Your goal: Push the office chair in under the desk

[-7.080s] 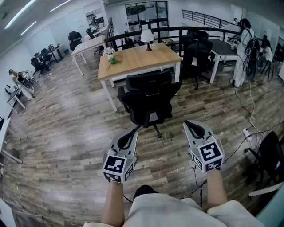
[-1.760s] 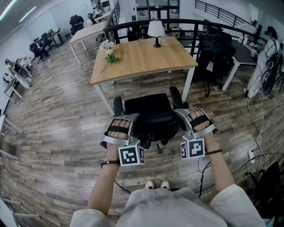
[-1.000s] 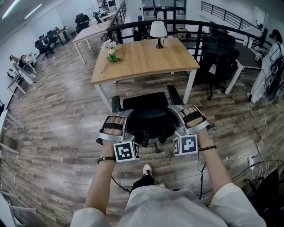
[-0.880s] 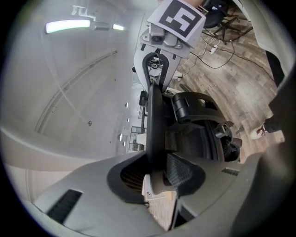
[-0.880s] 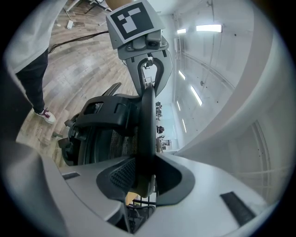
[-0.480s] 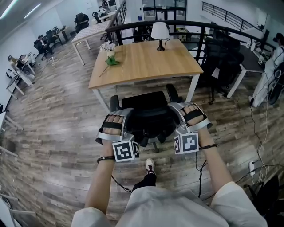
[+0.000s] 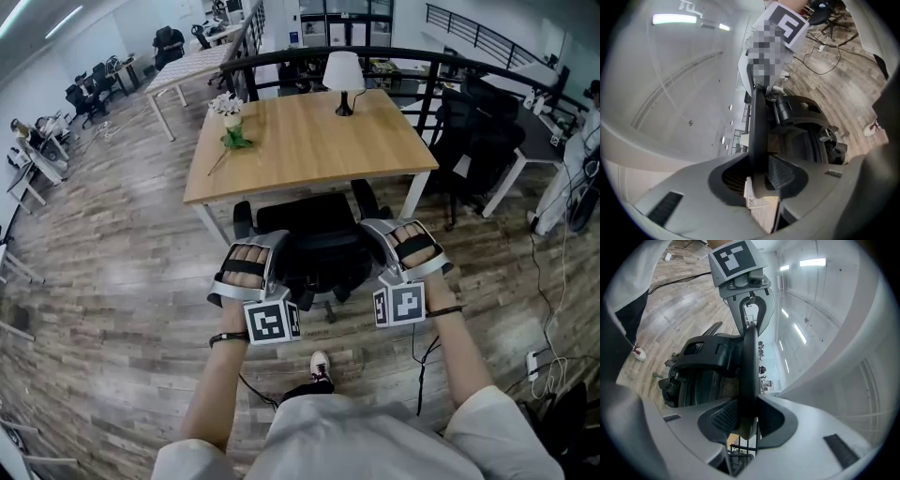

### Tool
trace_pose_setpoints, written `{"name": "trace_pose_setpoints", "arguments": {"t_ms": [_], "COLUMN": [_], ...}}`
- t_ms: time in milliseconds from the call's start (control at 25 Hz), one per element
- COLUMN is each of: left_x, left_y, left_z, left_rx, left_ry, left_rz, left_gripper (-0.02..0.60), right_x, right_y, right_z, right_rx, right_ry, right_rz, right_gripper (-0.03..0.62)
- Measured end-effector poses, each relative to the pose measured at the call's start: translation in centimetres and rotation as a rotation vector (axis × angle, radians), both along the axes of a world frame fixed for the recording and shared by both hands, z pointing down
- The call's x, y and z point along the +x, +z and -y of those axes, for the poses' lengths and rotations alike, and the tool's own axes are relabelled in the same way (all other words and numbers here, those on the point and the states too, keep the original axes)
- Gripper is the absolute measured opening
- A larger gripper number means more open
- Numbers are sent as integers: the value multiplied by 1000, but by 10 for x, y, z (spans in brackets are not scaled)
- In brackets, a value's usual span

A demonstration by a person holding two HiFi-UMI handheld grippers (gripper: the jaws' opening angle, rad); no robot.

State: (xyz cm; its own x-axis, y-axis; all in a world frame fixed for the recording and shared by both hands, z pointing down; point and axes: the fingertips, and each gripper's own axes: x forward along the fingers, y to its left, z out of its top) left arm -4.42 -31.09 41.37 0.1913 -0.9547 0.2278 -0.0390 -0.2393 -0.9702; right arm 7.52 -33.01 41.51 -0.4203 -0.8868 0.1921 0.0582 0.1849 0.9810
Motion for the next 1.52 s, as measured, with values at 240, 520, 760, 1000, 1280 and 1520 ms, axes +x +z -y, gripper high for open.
{"name": "trace_pose_setpoints", "arguments": {"t_ms": [240, 520, 760, 1000, 1280, 1520], "left_x": [-13, -24, -34, -48, -64, -72], "left_y": [-2, -2, -3, -7, -6, -6], "left_z": [51, 102, 139, 175, 206, 231], "left_rx": [5, 62, 47, 38, 17, 12], "left_ry": [-4, 48, 35, 29, 27, 25], "left_rz": [4, -50, -48, -41, -34, -44], "left_gripper": [153, 156, 156, 155, 156, 158], "right_x": [-13, -26, -36, -50, -65, -74], "right_y": [-1, 0, -1, -4, -4, -5], "right_z": [51, 108, 149, 182, 209, 233], "right_rx": [-13, -2, 1, 4, -8, -4], "right_ry": [19, 49, 76, 76, 58, 42], "right_rz": [-12, -4, 1, 20, 16, 25], "right_gripper": [124, 124, 123, 123, 123, 123]}}
